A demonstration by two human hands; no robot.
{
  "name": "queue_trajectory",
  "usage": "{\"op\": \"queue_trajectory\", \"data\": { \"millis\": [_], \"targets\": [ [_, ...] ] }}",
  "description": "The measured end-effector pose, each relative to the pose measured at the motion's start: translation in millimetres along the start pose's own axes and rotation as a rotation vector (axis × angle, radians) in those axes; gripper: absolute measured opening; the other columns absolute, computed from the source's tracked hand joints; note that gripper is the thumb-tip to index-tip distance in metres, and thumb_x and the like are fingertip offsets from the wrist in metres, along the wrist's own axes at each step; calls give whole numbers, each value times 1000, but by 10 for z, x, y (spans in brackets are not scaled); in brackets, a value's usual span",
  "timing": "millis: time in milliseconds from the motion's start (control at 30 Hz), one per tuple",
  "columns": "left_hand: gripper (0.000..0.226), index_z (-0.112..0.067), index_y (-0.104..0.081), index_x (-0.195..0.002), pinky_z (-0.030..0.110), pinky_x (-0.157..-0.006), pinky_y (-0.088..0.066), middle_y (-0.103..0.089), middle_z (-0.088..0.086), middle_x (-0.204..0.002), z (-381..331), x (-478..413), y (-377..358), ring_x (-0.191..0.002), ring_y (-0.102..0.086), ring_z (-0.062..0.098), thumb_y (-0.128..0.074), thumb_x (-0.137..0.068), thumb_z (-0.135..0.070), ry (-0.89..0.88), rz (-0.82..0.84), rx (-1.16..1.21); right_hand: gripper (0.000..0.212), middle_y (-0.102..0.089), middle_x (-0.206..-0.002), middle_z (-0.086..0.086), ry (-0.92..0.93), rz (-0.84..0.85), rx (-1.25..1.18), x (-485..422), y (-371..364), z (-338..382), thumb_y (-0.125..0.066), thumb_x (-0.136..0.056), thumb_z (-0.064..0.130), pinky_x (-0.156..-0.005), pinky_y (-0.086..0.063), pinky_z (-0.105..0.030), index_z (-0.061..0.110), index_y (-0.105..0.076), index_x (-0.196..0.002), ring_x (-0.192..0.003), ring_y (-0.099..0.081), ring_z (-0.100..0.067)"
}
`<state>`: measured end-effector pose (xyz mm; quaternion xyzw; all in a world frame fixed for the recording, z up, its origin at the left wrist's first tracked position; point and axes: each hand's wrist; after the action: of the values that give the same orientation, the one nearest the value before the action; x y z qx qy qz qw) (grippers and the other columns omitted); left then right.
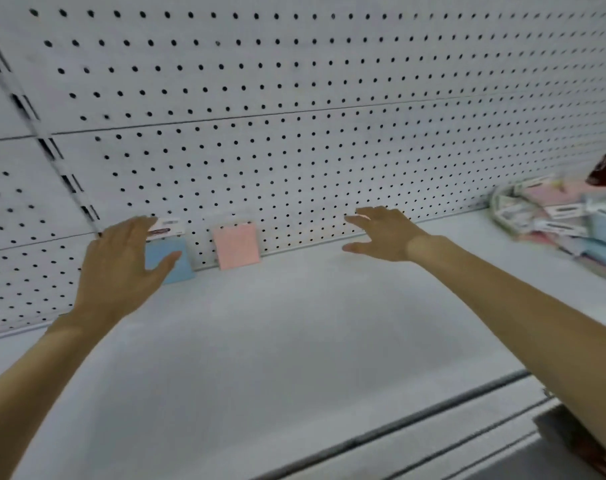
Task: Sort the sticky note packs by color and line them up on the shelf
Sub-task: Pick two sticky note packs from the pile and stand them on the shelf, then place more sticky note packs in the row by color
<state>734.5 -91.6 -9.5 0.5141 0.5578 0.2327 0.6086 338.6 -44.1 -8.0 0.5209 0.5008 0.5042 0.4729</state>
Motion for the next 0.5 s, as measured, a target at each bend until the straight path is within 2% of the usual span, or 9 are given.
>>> {"op": "queue_trajectory", "data": {
  "millis": [100, 200, 267, 367, 500],
  "targets": [
    [64, -10, -45, -134, 56, -94, -41, -52, 19, -132, -593, -115, -64, -118, -48, 41, -58, -83, -46, -86, 71, 6, 72, -11, -159, -1, -21, 25, 53, 229, -26, -592, -33, -90, 65, -116, -12, -38, 30, -14, -150, -145, -10, -21],
    [69, -14, -43, -136, 56, -97, -42, -55, 17, -131, -1354, -310, -291, -119, -49, 39, -54, -79, -50, -212, 138, -24, 72, -8, -159, 0, -28, 32, 108, 458, -91, -1342, -29, -90, 67, -116, -8, -36, 31, -11, -150, -146, -7, -21],
    [68, -15, -43, -137, 54, -97, -42, -56, 15, -131, -1934, -423, -515, -120, -50, 36, -47, -86, -59, -282, 135, -52, 71, -8, -159, 0, -28, 30, 110, 605, -142, -1906, -30, -90, 66, -116, -6, -36, 31, -11, -150, -146, -7, -22],
    [79, -17, -42, -139, 51, -98, -42, -53, 11, -135, -2847, -535, -894, -122, -50, 33, -28, -82, -69, -351, 145, -40, 70, -11, -159, -1, -22, -2, 79, 837, -202, -2772, -33, -90, 64, -116, -8, -37, 31, -15, -149, -145, -11, -22],
    [83, -20, -40, -141, 45, -102, -39, -50, 5, -140, -4053, -711, -1297, -126, -48, 27, -21, -81, -74, -407, 220, 25, 69, -19, -157, 1, -114, 10, -38, 1226, -312, -3844, -37, -88, 66, -114, -17, -36, 34, -23, -147, -143, -19, -22]
  ]
}}
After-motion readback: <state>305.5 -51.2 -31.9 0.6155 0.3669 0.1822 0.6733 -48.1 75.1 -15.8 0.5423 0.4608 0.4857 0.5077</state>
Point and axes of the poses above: each hand's wrist, its own x-axis away from the middle knuckle, its own y-axis out of the back of the hand, z = x × y
